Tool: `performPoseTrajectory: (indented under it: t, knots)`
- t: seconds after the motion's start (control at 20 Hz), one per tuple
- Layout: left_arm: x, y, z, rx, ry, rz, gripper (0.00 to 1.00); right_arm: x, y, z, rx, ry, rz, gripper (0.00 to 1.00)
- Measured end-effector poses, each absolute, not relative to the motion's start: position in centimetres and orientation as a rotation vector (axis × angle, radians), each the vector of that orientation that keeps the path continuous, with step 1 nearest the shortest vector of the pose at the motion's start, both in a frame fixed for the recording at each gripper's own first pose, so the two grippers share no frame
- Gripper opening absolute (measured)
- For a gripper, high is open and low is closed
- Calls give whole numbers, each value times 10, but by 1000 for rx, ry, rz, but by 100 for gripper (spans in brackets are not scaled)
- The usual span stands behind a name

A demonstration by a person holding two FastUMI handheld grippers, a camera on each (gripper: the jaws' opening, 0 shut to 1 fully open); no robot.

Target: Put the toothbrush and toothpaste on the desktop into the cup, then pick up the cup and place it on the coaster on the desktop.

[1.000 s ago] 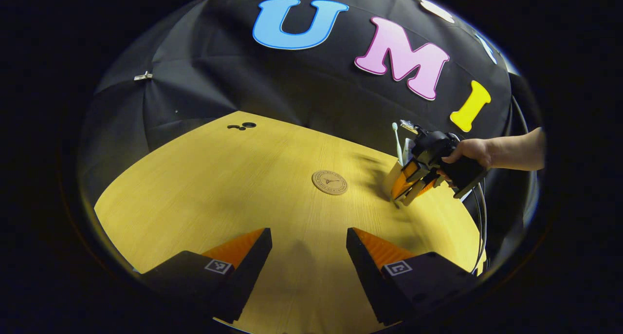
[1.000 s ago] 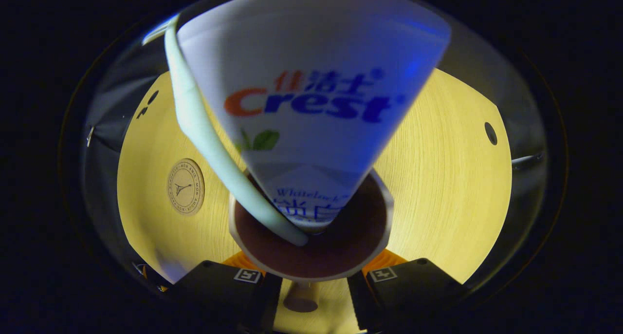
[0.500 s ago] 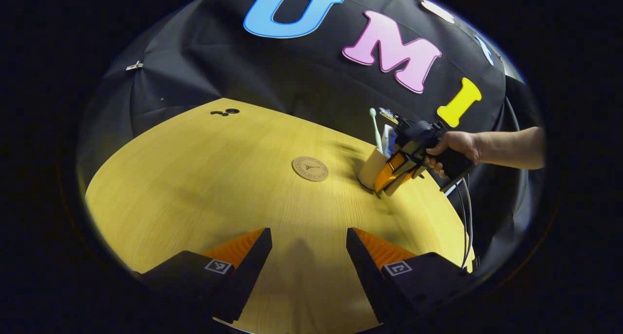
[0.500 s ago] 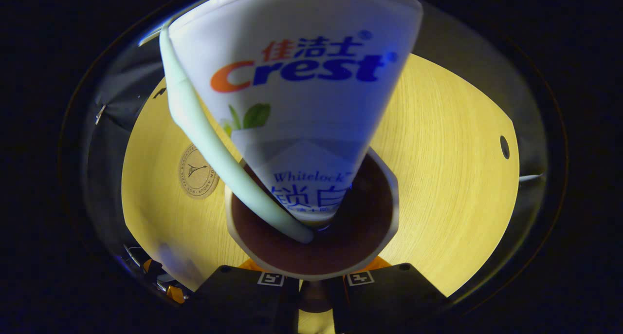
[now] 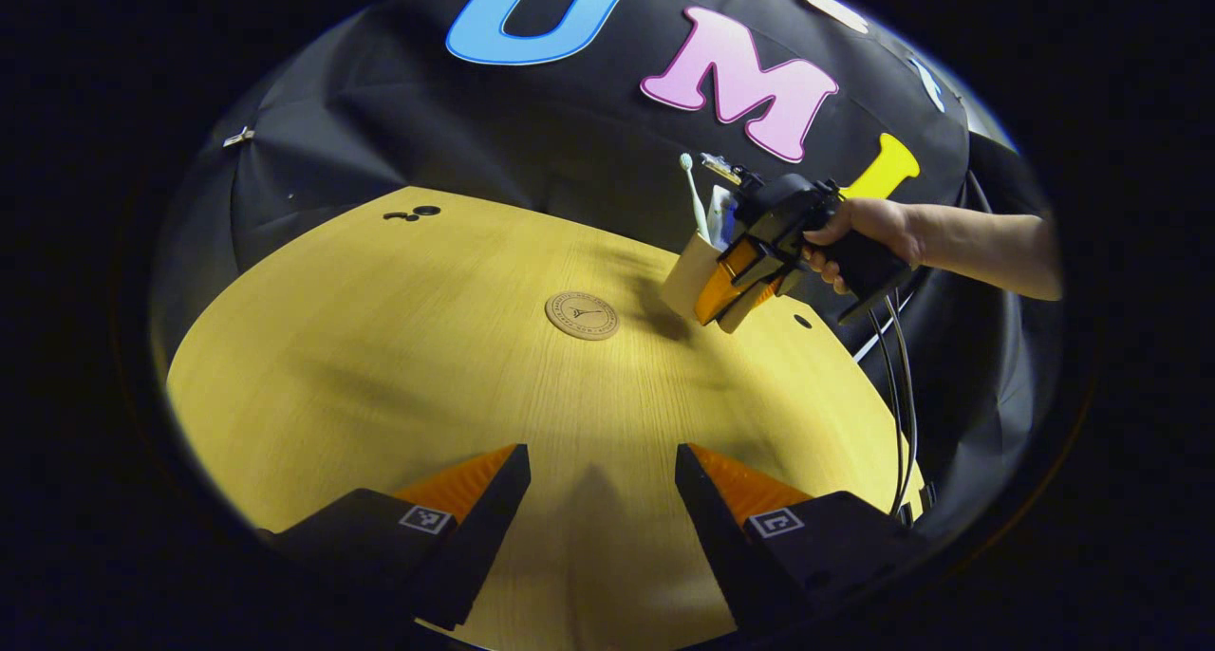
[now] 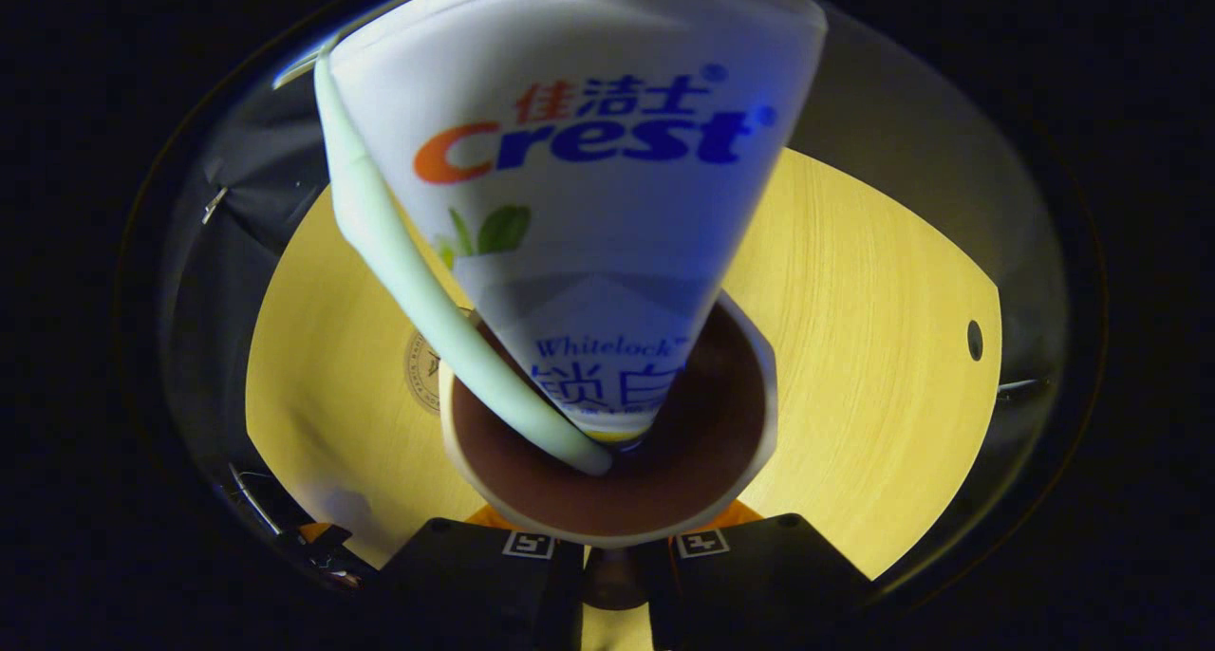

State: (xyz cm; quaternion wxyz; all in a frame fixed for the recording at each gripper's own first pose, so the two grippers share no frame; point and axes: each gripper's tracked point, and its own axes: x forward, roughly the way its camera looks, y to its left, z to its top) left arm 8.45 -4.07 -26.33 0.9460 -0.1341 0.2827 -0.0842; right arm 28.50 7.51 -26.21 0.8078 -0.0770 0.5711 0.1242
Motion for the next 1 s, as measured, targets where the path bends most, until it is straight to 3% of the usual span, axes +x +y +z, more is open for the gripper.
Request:
performPoseTrajectory:
  t: [0.45,1.0]
  knots:
    - [71,-15,-254,-273,571,-139,97,274,158,-279,-262,1241,392,31]
    - [36,17,-262,-282,603,-85,98,264,173,-296,-337,1273,402,31]
